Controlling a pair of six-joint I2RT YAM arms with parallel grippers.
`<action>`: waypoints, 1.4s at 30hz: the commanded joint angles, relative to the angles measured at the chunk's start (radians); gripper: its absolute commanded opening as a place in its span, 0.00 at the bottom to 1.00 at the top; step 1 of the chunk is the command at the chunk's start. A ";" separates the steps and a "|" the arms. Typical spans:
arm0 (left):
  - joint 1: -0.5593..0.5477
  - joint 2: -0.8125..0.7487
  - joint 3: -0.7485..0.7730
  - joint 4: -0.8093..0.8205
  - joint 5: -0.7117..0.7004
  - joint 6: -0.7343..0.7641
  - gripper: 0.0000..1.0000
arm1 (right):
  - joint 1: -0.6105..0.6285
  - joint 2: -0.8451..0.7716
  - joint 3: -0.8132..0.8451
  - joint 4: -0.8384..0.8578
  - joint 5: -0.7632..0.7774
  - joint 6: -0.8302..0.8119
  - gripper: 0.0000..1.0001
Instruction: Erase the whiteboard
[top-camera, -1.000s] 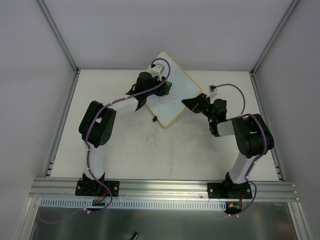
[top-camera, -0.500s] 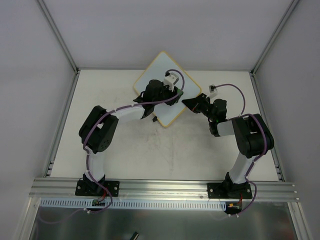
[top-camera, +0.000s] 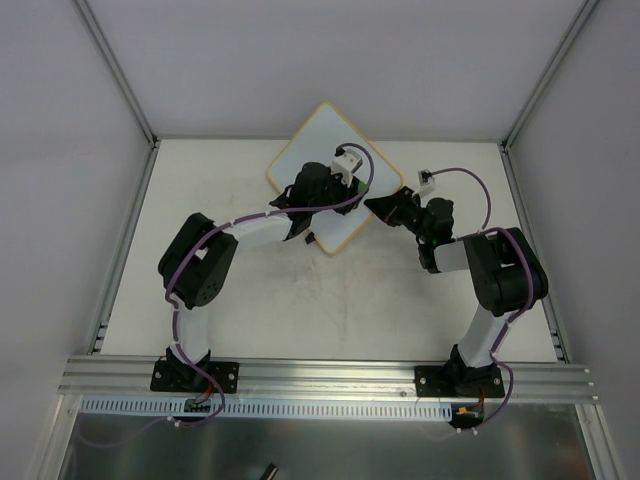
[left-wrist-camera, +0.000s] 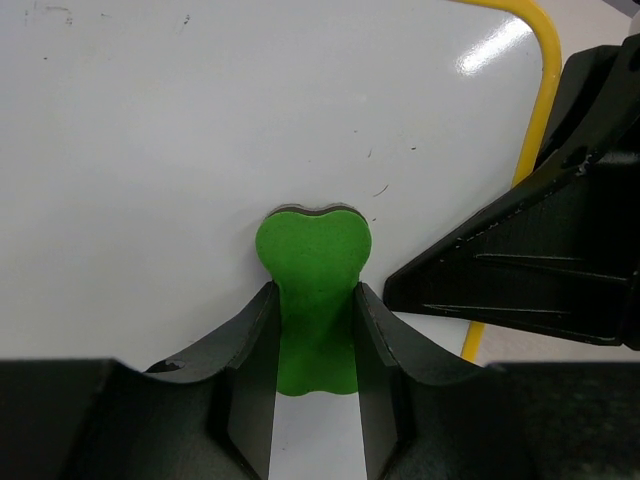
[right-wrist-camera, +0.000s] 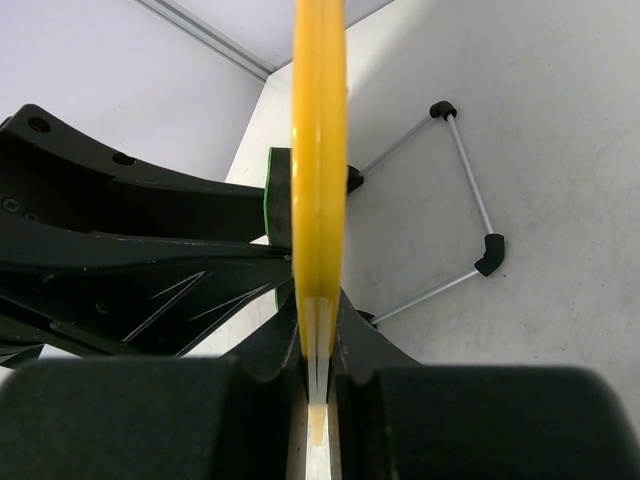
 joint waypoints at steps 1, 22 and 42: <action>0.003 0.063 0.017 -0.113 -0.008 -0.085 0.00 | 0.028 -0.020 -0.001 0.075 -0.084 -0.048 0.00; 0.229 0.071 -0.037 -0.243 -0.060 -0.524 0.00 | 0.028 -0.023 -0.004 0.076 -0.085 -0.044 0.00; 0.307 0.120 -0.061 -0.254 -0.019 -0.626 0.00 | 0.028 -0.021 -0.002 0.078 -0.085 -0.042 0.00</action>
